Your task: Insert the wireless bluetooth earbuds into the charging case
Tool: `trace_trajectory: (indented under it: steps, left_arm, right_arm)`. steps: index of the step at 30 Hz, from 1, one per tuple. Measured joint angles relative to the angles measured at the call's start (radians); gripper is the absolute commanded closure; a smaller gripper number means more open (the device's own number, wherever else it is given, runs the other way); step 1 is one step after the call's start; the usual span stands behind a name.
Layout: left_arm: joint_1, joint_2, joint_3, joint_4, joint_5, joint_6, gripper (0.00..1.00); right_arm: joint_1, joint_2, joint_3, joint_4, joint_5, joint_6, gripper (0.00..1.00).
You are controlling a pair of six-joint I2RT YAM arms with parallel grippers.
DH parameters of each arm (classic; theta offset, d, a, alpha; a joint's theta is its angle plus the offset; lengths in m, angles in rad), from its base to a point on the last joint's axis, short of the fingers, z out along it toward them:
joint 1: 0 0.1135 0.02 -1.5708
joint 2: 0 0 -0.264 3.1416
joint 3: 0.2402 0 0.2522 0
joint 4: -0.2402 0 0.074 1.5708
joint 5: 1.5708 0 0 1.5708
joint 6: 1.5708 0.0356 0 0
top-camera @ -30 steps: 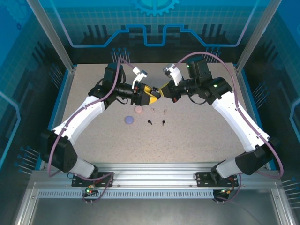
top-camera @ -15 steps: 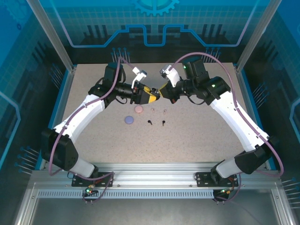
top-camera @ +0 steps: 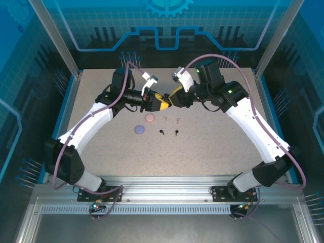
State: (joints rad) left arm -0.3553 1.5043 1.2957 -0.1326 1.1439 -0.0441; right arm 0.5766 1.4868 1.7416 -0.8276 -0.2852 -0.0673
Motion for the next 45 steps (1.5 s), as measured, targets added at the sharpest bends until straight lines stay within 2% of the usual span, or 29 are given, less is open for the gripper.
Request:
trace_trajectory:
  steps: [4,11,16,22,26,32,37,45]
  left_arm:
    - [0.000,-0.002,-0.064,0.093,-0.040,-0.030,1.00]
    - [0.018,-0.050,-0.208,0.275,-0.134,-0.103,1.00]
    - [0.027,-0.136,-0.333,0.443,-0.233,-0.152,1.00]
    - [0.030,-0.246,-0.512,0.739,-0.390,-0.223,1.00]
    - [0.031,-0.295,-0.616,0.904,-0.507,-0.255,1.00]
    - [0.031,-0.362,-0.698,1.046,-0.645,-0.265,1.00]
    - [0.031,-0.414,-0.717,1.066,-0.731,-0.253,1.00]
    - [0.031,-0.464,-0.743,1.065,-0.867,-0.221,1.00]
  right_arm:
    - [0.005,-0.005,0.021,0.008,-0.043,0.042,0.47]
    - [-0.002,-0.093,-0.024,0.041,-0.060,0.148,0.40]
    - [-0.002,-0.166,-0.106,0.076,0.004,0.249,0.38]
    - [-0.001,-0.150,-0.279,0.119,0.121,0.383,0.38]
    - [0.008,-0.079,-0.352,0.136,0.182,0.446,0.38]
    - [0.058,0.057,-0.382,0.161,0.257,0.512,0.39]
    - [0.107,0.203,-0.367,0.174,0.301,0.545,0.40]
    - [0.184,0.451,-0.206,0.150,0.390,0.585,0.44]
